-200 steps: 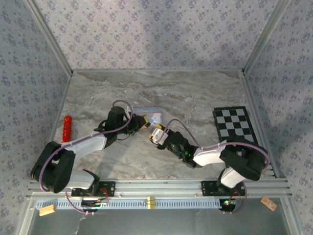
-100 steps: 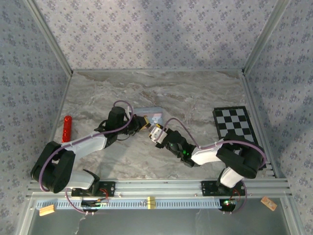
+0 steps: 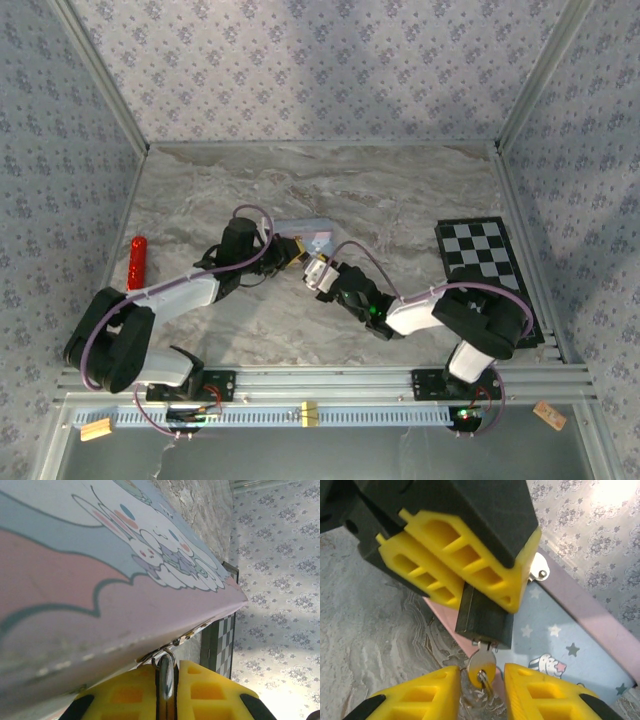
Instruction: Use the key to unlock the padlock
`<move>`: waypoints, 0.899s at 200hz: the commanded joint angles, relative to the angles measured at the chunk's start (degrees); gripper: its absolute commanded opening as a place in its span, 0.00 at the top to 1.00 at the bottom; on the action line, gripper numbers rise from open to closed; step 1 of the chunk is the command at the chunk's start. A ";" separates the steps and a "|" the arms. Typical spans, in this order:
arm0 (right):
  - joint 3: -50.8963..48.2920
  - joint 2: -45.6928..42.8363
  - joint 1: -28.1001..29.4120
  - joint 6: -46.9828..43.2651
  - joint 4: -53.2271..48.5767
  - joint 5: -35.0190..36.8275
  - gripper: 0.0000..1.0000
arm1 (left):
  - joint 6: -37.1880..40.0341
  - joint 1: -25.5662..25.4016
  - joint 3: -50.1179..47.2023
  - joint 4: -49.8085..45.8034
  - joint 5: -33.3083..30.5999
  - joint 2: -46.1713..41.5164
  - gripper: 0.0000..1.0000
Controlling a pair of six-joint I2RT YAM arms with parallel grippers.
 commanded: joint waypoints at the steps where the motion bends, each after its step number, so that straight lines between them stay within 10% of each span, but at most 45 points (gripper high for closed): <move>1: 1.29 0.45 0.01 0.33 1.51 1.14 0.71 | 1.62 -0.44 2.81 3.52 1.89 0.07 1.00; 180: 3.81 0.42 -0.43 6.21 -3.61 0.08 0.83 | 3.29 -0.57 2.63 3.21 1.73 0.14 1.00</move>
